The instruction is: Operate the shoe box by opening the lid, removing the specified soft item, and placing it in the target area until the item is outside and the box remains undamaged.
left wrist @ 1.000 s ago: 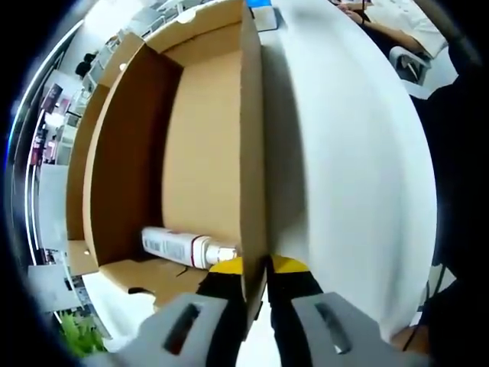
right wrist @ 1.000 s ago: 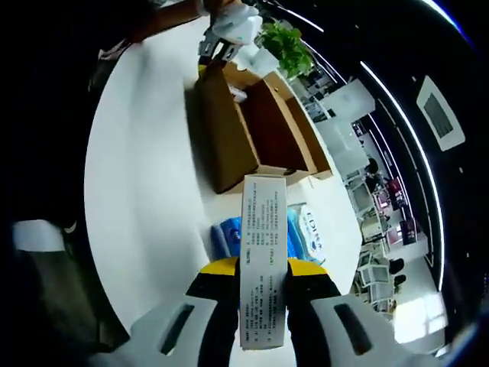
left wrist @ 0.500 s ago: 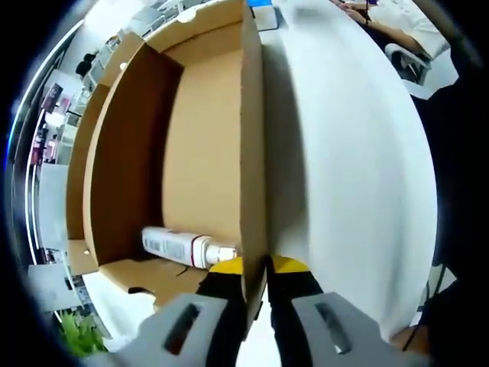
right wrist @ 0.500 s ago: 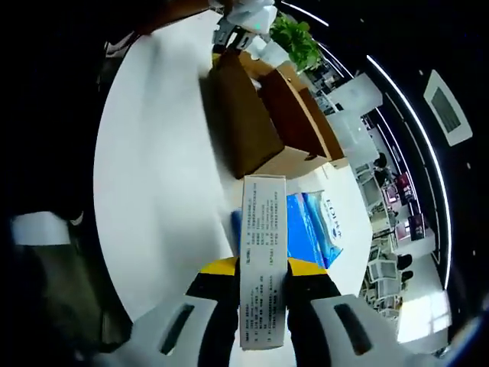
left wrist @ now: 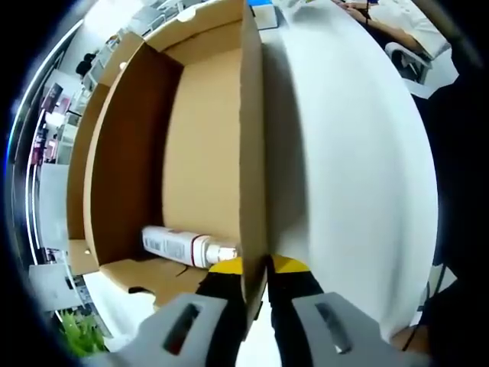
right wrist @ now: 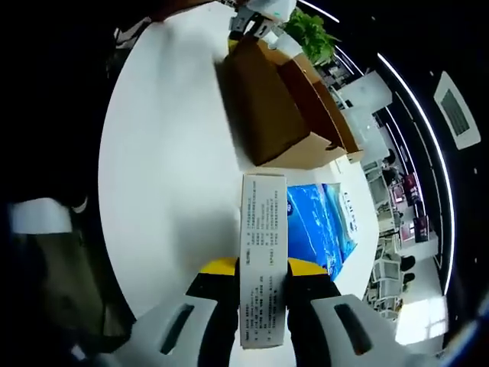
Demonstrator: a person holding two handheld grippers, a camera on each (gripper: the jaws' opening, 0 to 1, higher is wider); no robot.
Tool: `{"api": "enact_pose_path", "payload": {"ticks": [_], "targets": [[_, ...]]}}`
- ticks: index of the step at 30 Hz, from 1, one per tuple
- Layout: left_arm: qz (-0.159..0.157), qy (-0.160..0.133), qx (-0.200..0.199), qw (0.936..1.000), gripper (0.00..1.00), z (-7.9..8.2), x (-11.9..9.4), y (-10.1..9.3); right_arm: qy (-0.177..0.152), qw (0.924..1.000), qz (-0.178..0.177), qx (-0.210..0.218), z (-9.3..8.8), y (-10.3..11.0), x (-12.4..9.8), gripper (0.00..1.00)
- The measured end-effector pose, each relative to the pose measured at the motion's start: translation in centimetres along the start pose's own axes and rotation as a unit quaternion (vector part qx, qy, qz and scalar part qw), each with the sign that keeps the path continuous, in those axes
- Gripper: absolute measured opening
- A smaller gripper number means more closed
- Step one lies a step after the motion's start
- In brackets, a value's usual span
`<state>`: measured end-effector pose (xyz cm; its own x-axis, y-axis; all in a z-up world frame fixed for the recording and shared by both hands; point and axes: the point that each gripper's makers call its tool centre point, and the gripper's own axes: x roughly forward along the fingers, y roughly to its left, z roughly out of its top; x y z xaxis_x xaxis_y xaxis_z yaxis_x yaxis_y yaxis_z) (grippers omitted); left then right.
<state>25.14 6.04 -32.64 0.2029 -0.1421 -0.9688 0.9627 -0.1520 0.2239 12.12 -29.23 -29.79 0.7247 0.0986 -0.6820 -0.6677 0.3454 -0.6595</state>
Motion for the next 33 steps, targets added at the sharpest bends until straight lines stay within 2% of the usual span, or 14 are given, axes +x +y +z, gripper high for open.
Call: {"api": "enact_pose_path", "payload": {"ticks": [6, 16, 21, 23, 29, 33], "targets": [[0.001, 0.002, 0.001, 1.0000, 0.08, -0.1, 0.1, 0.2, 0.012, 0.9999, 0.005, -0.011, -0.6, 0.4, 0.4, 0.21], [0.003, 0.004, 0.002, 1.0000, 0.08, 0.5, -0.3, -0.8, 0.039, 0.9988, 0.009, -0.027, -1.4, 1.3, 1.0, 0.21], [0.003, 0.005, 0.003, 1.0000, 0.08, 0.2, -0.2, -0.4, 0.042, 0.9987, 0.010, -0.028, -1.4, 1.6, 0.9, 0.21], [0.004, 0.008, 0.009, 0.9999, 0.08, 0.0, -0.1, -0.1, 0.051, 0.9981, 0.024, -0.026, -1.3, 2.2, 0.9, 0.21], [0.004, 0.007, 0.011, 0.9999, 0.08, 0.0, -0.1, -0.2, 0.053, 0.9978, 0.037, -0.016, -1.2, 2.4, 0.7, 0.22], [0.004, 0.007, 0.012, 0.9999, 0.08, 0.0, -0.1, -0.4, 0.054, 0.9967, 0.059, -0.004, -1.2, 3.1, 0.5, 0.30]]}}
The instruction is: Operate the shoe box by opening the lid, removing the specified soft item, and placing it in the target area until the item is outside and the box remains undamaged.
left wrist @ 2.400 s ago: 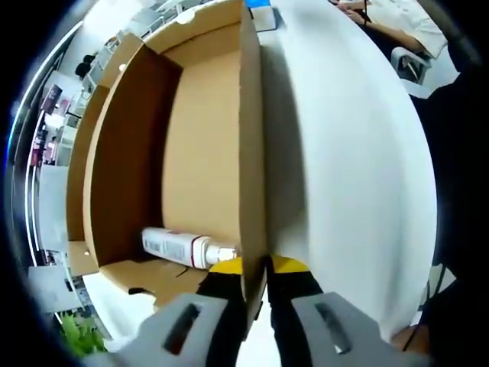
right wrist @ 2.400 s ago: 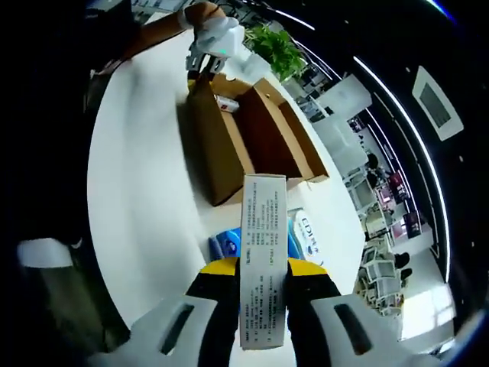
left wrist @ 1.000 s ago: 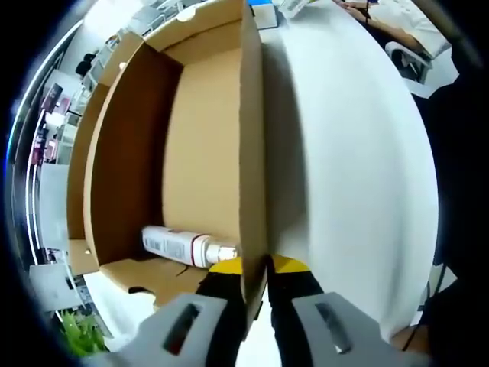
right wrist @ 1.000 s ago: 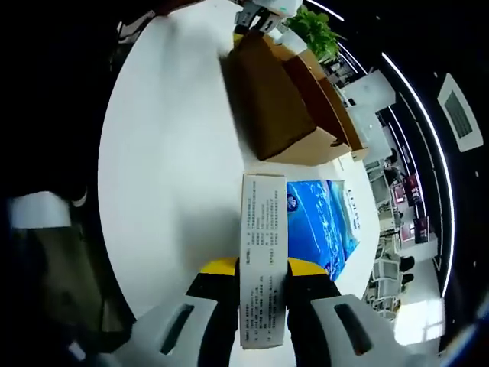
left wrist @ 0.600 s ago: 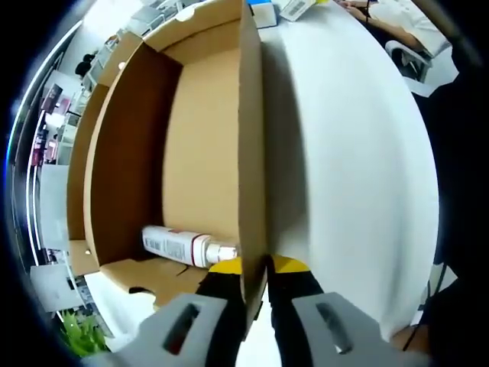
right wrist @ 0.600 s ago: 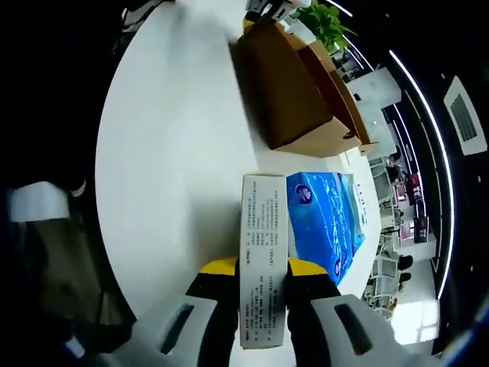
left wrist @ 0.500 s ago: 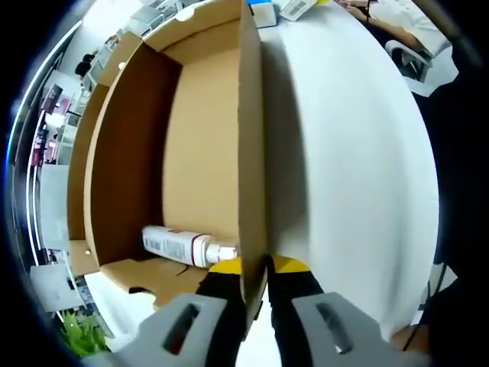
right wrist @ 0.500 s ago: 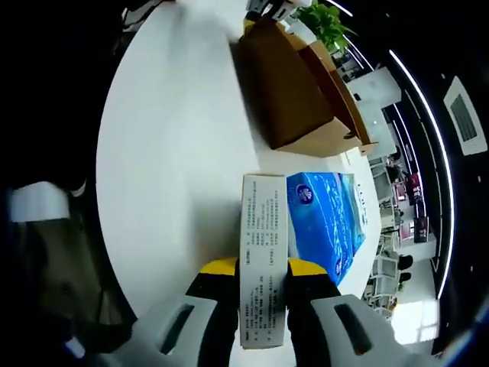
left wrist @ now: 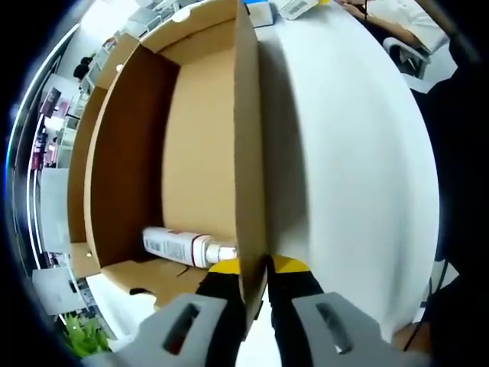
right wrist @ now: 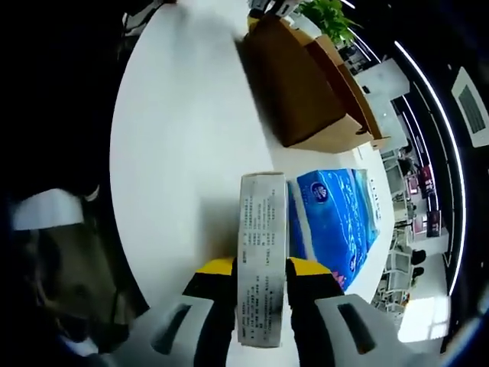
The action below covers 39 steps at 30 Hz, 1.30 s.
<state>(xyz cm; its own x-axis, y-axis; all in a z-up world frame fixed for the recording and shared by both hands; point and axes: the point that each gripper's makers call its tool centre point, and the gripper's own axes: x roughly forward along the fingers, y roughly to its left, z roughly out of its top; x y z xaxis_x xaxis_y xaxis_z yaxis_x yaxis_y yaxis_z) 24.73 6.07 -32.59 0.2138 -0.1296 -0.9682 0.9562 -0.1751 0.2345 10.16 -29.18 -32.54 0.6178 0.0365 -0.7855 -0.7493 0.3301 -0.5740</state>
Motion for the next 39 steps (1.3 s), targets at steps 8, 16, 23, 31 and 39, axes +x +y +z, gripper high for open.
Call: {"api": "enact_pose_path", "payload": {"ticks": [8, 16, 23, 31, 39], "targets": [[0.000, 0.000, 0.001, 1.0000, 0.08, 0.1, 0.0, -0.2, -0.006, 0.9994, 0.029, 0.017, 0.3, 0.9, -0.5, 0.34], [0.000, 0.000, 0.001, 1.0000, 0.08, -0.1, 0.1, 0.1, -0.010, 0.9962, 0.081, 0.030, 0.4, 2.4, -1.0, 0.38], [0.000, 0.000, 0.001, 1.0000, 0.08, 0.0, 0.0, -0.1, -0.007, 0.9965, 0.076, 0.033, 0.3, 2.1, -0.9, 0.38], [0.000, 0.001, 0.001, 1.0000, 0.08, 0.2, -0.1, -0.4, -0.009, 0.9918, 0.122, 0.038, 0.0, 2.4, -1.7, 0.39], [0.001, 0.003, 0.001, 1.0000, 0.08, 0.1, 0.0, -0.1, 0.013, 0.9851, 0.151, 0.081, -0.4, 0.3, -1.8, 0.54]]}}
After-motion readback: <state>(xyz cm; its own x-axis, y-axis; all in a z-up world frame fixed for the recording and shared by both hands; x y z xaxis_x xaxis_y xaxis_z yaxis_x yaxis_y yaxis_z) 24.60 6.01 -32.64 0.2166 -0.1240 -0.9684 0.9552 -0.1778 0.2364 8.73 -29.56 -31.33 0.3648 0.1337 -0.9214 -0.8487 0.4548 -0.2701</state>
